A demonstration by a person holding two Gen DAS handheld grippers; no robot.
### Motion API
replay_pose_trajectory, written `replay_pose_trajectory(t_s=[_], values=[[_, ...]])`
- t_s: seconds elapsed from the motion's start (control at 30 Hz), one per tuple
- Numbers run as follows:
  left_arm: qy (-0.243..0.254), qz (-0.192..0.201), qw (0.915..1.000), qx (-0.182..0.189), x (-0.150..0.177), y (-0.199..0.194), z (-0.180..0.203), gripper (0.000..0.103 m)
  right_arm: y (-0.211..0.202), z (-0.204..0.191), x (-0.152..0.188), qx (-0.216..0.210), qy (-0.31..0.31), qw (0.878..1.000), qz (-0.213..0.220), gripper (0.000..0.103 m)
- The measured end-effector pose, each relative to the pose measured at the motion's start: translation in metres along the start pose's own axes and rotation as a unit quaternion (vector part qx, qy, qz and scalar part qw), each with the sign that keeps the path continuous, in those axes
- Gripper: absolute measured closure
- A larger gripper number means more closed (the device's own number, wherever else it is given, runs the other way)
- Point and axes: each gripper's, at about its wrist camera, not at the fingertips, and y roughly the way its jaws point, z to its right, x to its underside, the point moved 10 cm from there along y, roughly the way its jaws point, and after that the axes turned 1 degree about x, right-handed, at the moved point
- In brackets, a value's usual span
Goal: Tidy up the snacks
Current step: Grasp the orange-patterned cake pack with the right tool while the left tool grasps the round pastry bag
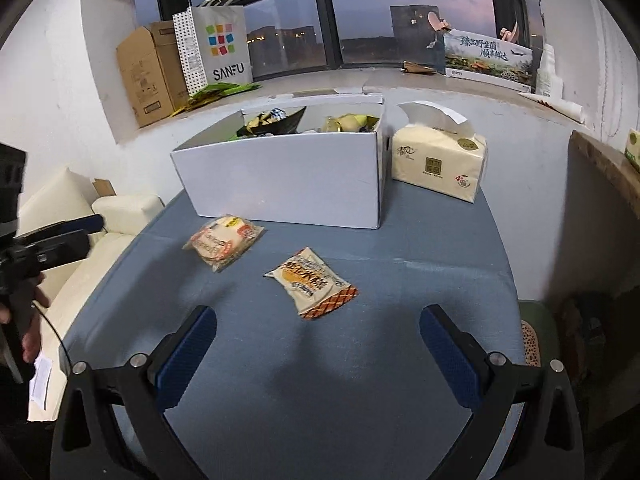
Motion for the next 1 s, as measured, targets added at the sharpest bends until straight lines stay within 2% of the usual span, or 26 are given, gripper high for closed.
replay_pose_trajectory(t_s=[0.3,0.4,0.5,0.57,0.67,0.73,0.77,0.8,0.83,0.87,0.9,1.0], values=[[-0.008,0.003,0.9999,-0.007,0.012,-0.011,-0.004,0.0,0.054,0.024,-0.022,0.001,-0.019,1.0,-0.024,0.0],[-0.031,0.005,0.9994,-0.016,0.019,-0.012,-0.015,0.0,0.08,0.025,-0.028,0.003,-0.028,0.999,-0.04,0.0],[-0.046,0.004,0.9988,-0.014,0.025,-0.013,-0.023,0.0,0.097,0.017,-0.03,0.002,-0.049,0.997,-0.054,0.0],[-0.047,0.005,0.9987,-0.017,0.027,-0.015,-0.026,0.0,0.108,0.003,-0.027,-0.017,-0.07,0.995,-0.07,0.0],[-0.055,0.005,0.9983,-0.018,0.029,-0.016,-0.031,0.0,0.121,-0.015,-0.017,-0.029,-0.119,0.988,-0.091,0.0],[-0.058,0.003,0.9981,-0.02,0.032,-0.015,-0.034,0.0,0.131,-0.018,-0.006,-0.029,-0.131,0.984,-0.114,0.0],[-0.059,0.002,0.9981,-0.021,0.033,-0.014,-0.035,0.0,0.134,-0.017,-0.003,-0.028,-0.123,0.985,-0.121,0.009],[-0.06,0.0,0.998,-0.022,0.034,-0.013,-0.036,0.0,0.136,-0.015,-0.001,-0.025,-0.116,0.985,-0.124,0.025],[-0.063,-0.002,0.9978,-0.023,0.035,-0.012,-0.038,0.0,0.134,-0.012,-0.003,-0.01,-0.119,0.987,-0.11,0.032],[-0.067,-0.004,0.9975,-0.023,0.036,-0.01,-0.04,0.0,0.131,-0.011,-0.005,-0.013,-0.11,0.988,-0.106,0.054],[-0.074,-0.006,0.9969,-0.024,0.037,-0.007,-0.042,0.0,0.129,-0.009,-0.006,-0.01,-0.105,0.989,-0.104,0.059],[-0.081,-0.015,0.9962,-0.027,0.037,0.002,-0.046,0.0,0.119,-0.006,-0.003,-0.024,-0.087,0.991,-0.103,0.061]])
